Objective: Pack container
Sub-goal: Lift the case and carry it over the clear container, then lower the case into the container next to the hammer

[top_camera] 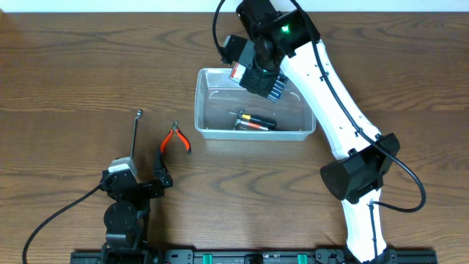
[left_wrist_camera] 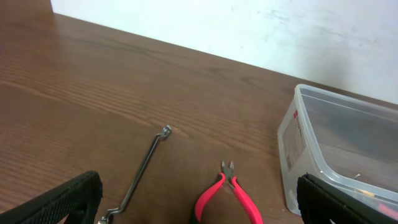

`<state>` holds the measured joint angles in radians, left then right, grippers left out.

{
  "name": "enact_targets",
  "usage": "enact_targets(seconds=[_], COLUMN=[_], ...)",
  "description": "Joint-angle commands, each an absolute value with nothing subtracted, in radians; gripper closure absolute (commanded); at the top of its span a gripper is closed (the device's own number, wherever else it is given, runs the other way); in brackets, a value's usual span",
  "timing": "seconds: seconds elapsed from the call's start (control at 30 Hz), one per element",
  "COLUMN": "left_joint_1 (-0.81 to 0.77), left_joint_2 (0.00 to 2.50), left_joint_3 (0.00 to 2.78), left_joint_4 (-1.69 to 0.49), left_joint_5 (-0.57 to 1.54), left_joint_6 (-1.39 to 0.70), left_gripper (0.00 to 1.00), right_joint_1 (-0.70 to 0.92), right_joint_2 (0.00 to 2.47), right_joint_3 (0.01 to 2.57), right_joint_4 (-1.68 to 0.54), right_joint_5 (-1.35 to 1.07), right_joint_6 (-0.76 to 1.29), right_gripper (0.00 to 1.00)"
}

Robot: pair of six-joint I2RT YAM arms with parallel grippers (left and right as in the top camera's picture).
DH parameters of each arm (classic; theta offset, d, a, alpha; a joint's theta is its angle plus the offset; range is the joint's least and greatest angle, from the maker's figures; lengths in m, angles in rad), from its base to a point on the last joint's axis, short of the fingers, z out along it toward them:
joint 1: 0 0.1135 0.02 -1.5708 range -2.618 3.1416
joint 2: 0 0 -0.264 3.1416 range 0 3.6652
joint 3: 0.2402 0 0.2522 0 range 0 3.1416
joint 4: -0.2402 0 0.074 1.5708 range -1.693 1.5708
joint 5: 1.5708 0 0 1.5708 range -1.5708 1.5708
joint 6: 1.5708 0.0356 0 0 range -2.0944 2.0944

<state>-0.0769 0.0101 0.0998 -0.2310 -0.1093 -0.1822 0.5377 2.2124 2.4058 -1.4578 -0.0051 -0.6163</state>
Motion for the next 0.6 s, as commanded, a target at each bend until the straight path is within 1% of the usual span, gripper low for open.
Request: enact_targets(seconds=[0.0, 0.17, 0.57], left_joint_1=[-0.082, -0.082, -0.082], left_joint_2=[0.004, 0.004, 0.004], left_joint_3=[0.075, 0.075, 0.075], left_joint_4=[-0.241, -0.241, -0.241], left_joint_5=[-0.117, -0.117, -0.117], left_joint_6=[-0.168, -0.168, -0.168], left_gripper=[0.02, 0.02, 0.02], right_joint_1=[0.530, 0.531, 0.529], right_joint_2=[2.212, 2.212, 2.212], right_joint_3=[2.412, 2.346, 2.146], right_joint_4=[-1.454, -1.445, -1.301], right_joint_5=[-0.035, -0.063, -0.068], right_joint_6=[-0.662, -0.699, -0.743], right_gripper=[0.99, 0.99, 0.99])
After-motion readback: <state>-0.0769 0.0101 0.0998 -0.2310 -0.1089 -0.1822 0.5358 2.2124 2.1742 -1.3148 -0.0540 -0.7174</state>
